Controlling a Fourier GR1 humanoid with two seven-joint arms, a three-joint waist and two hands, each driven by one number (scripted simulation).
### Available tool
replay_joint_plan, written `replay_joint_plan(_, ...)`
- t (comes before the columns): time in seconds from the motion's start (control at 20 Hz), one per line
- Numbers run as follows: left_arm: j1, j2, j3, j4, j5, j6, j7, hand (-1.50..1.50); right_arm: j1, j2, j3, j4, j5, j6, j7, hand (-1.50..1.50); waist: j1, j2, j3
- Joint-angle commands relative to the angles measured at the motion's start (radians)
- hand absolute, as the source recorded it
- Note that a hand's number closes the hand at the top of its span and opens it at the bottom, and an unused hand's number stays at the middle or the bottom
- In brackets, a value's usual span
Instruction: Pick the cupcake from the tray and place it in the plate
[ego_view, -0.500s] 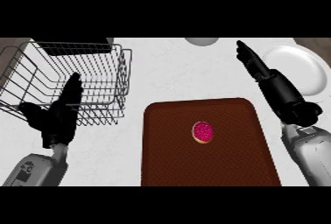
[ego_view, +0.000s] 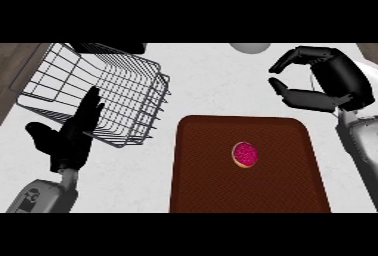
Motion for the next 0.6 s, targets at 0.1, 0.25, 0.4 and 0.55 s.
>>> replay_joint_plan(0.1,0.098,-0.04,-0.086,0.087,0.047,-0.095,0.059,0.0,0.053,0.081,-0.087,0.175,-0.057,-0.005,-0.242,-1.5,-0.009,0.018,-0.014)
replay_joint_plan(0.25,0.113,-0.026,-0.09,0.052,0.032,-0.08,0.089,0.0,0.063,0.067,-0.084,0.229,-0.058,0.08,-0.352,-1.5,-0.01,0.007,-0.014)
replay_joint_plan(0.4,0.157,-0.025,-0.095,0.049,0.021,-0.088,0.066,0.0,0.032,-0.02,-0.092,0.279,-0.031,0.152,-0.373,-1.5,-0.009,0.005,-0.015)
replay_joint_plan(0.55,0.146,-0.025,-0.073,0.081,0.032,-0.103,0.061,0.0,0.0,-0.093,-0.012,0.275,0.065,0.211,-0.347,-1.5,-0.021,0.008,-0.019)
